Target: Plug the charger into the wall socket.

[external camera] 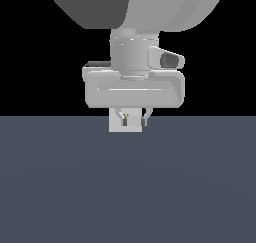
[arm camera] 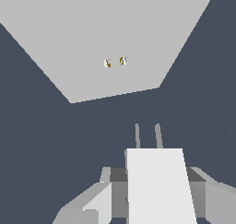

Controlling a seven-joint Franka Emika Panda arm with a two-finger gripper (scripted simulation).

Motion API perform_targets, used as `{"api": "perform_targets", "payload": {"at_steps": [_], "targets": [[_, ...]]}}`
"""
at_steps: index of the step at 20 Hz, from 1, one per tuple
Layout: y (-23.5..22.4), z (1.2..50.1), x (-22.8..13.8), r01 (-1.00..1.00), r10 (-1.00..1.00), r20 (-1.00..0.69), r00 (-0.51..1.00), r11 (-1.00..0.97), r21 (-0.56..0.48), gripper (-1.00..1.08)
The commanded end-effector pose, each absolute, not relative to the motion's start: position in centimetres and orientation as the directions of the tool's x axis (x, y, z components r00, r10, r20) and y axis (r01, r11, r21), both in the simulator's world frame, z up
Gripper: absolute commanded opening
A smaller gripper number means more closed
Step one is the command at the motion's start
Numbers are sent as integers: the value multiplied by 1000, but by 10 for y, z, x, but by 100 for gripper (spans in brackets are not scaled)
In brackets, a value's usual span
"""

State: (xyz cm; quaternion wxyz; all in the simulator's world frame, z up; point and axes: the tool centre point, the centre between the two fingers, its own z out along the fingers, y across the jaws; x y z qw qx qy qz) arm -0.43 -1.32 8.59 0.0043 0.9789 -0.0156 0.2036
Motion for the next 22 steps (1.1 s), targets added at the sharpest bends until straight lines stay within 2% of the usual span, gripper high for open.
{"api": "perform_targets", "payload": {"at_steps": [1, 12, 22], "targets": [[-12, 90, -1, 12, 12, 398, 917, -1000, 2, -100], [-7, 99, 6, 143, 132, 393, 910, -990, 0, -100], [-6, 100, 7, 172, 158, 390, 907, -985, 0, -100]]}}
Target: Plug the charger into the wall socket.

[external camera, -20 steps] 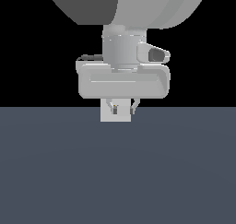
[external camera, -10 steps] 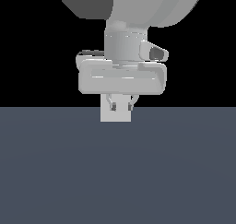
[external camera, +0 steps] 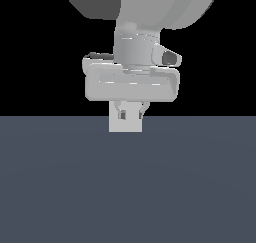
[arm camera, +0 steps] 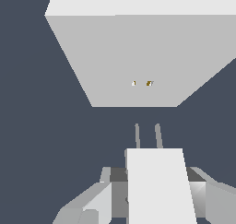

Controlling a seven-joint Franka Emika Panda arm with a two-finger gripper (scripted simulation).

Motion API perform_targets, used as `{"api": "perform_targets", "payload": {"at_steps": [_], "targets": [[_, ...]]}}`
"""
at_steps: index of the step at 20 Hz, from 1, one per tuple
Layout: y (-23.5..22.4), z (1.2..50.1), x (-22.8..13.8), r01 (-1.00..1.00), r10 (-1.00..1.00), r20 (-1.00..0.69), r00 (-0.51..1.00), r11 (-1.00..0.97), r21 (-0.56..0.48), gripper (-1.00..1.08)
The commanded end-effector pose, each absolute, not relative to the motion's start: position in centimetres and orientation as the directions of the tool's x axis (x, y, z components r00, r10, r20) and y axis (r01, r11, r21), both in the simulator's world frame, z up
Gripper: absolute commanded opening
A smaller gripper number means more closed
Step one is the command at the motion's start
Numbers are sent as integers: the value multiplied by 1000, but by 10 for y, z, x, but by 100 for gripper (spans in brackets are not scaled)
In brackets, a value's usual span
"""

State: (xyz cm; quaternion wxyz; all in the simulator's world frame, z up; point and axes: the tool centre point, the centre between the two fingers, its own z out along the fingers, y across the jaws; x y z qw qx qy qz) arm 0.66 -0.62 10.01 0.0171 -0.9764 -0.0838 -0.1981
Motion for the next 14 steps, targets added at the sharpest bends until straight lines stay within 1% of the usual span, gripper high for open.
{"api": "perform_targets", "payload": {"at_steps": [1, 7, 14], "targets": [[-6, 100, 7, 172, 158, 390, 907, -985, 0, -100], [-5, 100, 11, 171, 157, 390, 907, -985, 0, -100], [-1, 100, 33, 171, 157, 390, 907, -985, -1, -100]]}}
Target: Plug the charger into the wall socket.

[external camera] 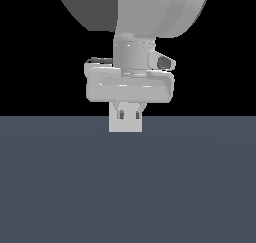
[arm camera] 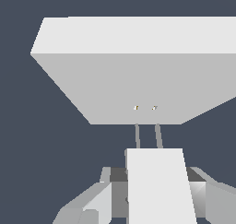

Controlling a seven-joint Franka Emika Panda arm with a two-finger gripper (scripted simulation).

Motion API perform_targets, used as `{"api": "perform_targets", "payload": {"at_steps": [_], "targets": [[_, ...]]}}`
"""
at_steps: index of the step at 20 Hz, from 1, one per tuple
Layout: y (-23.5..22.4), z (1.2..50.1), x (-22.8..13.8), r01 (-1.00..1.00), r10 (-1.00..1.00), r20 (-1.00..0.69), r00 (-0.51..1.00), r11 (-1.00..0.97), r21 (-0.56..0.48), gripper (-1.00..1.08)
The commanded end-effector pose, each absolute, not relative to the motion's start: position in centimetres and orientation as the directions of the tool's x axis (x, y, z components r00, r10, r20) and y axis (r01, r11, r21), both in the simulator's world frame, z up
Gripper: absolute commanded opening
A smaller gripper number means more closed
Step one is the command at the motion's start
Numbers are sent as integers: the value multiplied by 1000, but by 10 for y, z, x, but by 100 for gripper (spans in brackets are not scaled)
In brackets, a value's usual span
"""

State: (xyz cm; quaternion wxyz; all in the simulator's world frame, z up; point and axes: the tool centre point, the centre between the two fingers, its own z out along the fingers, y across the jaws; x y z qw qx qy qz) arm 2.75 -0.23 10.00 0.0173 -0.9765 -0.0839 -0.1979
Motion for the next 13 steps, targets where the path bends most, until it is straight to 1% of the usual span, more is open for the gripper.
{"api": "perform_targets", "payload": {"at_steps": [1, 7, 13], "targets": [[0, 100, 37, 171, 157, 390, 907, -985, -1, -100], [2, 100, 53, 171, 157, 389, 908, -985, -1, -100], [3, 100, 56, 172, 158, 389, 907, -985, 0, -100]]}}
